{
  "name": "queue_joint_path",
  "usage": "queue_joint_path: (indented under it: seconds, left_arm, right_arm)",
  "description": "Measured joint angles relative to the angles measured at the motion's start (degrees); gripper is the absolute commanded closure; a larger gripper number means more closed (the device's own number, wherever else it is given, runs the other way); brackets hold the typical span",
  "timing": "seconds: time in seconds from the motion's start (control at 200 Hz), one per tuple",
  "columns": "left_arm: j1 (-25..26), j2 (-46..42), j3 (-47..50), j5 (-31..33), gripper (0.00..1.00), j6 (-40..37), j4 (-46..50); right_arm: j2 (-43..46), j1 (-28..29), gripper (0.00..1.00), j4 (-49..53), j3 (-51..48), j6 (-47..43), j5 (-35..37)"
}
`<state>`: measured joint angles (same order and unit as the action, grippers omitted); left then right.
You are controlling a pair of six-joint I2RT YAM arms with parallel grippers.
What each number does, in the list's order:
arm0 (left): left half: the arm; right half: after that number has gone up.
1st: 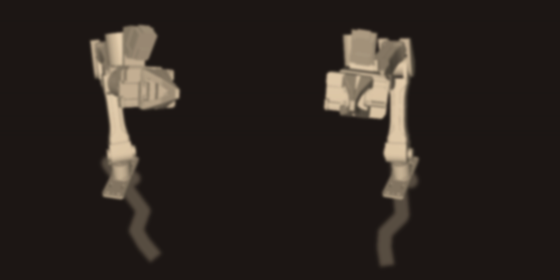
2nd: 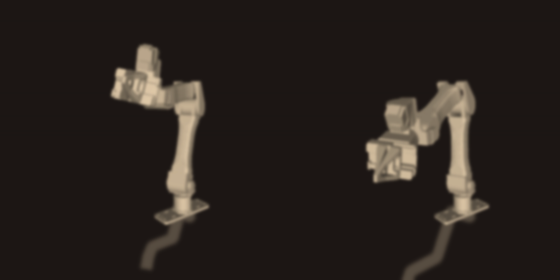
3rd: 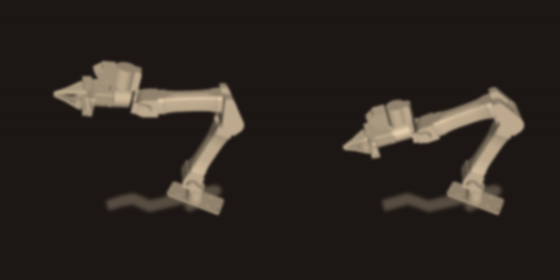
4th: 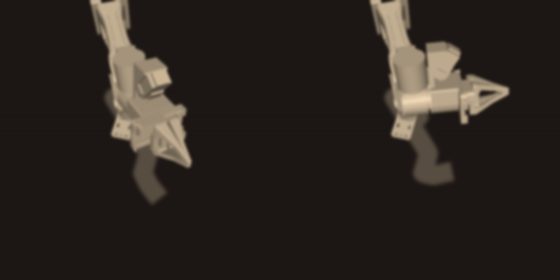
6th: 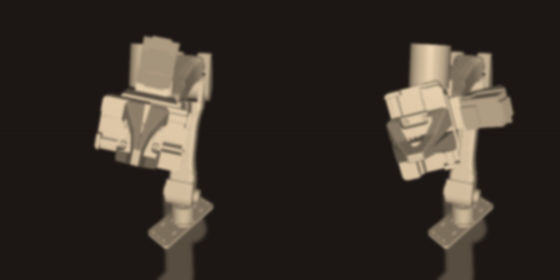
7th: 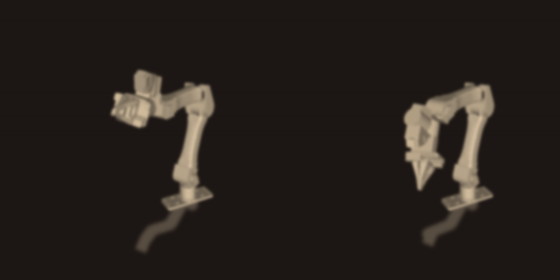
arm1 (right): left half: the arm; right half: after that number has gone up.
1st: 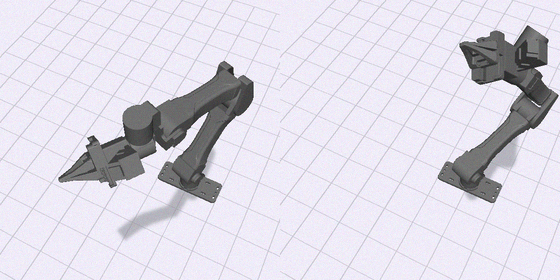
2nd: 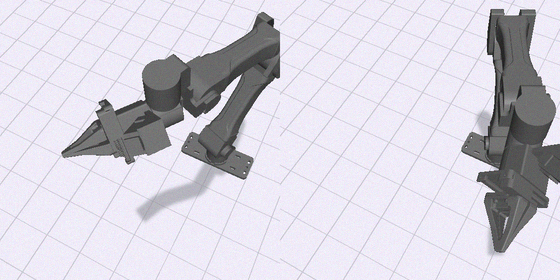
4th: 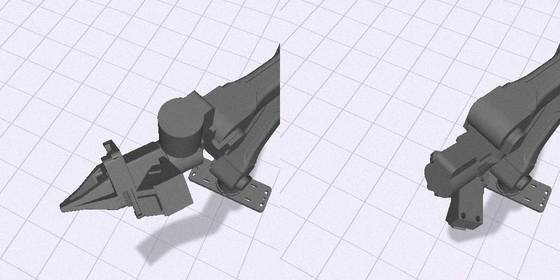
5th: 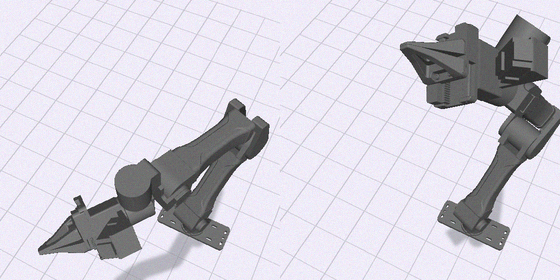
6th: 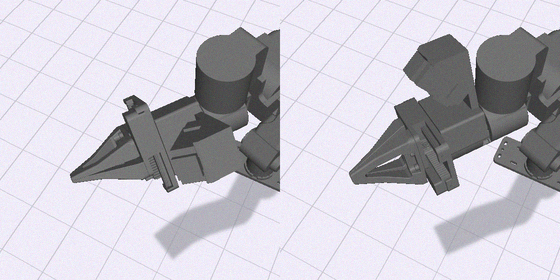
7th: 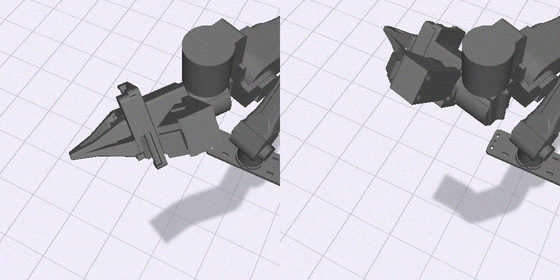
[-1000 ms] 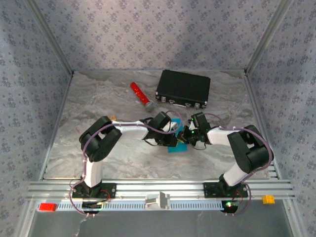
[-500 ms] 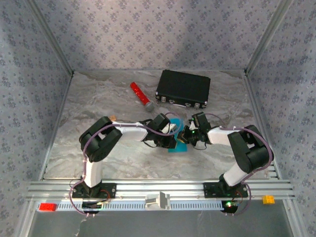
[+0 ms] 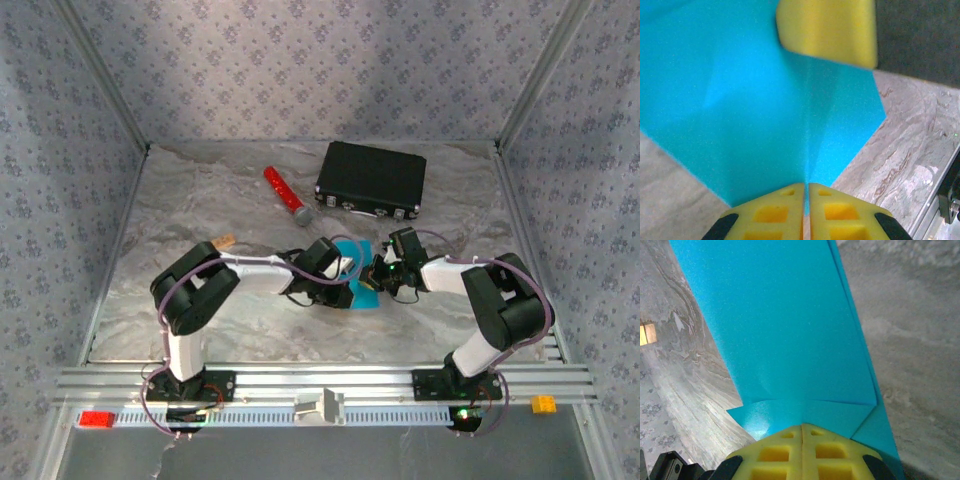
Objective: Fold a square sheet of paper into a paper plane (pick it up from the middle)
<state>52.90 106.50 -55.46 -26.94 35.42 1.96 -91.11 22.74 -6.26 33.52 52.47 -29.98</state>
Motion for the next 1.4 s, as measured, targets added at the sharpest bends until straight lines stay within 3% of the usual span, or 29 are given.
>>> queue_joint_path:
  seconds: [0.375, 0.665, 0.984, 1.109, 1.404]
  left_arm:
    - [0.15, -2.08, 1.9, 0.15, 0.89, 0.02, 1.77]
    - [-0.04, -8.41, 3.41, 1.03, 0.9, 1.2, 0.55]
    - [-2.19, 0.68, -3.45, 1.01, 0.92, 2.54, -2.16]
    - [-2.16, 2.73, -2.67, 0.98, 0.98, 3.61, -2.49]
    - [-1.66, 1.16, 2.69, 1.49, 1.0, 5.68, -10.32]
  right_arm:
    - [0.0, 0.0, 0.98, 0.0, 0.0, -0.39, -0.04]
    - [0.0, -0.37, 0.98, -0.02, 0.0, -0.39, -0.02]
    - [0.0, -0.37, 0.98, -0.04, 0.0, -0.37, -0.04]
    - [0.0, -0.37, 0.97, -0.09, 0.0, -0.37, -0.07]
    - [0.33, -0.48, 0.96, 1.66, 0.61, -1.79, -0.52]
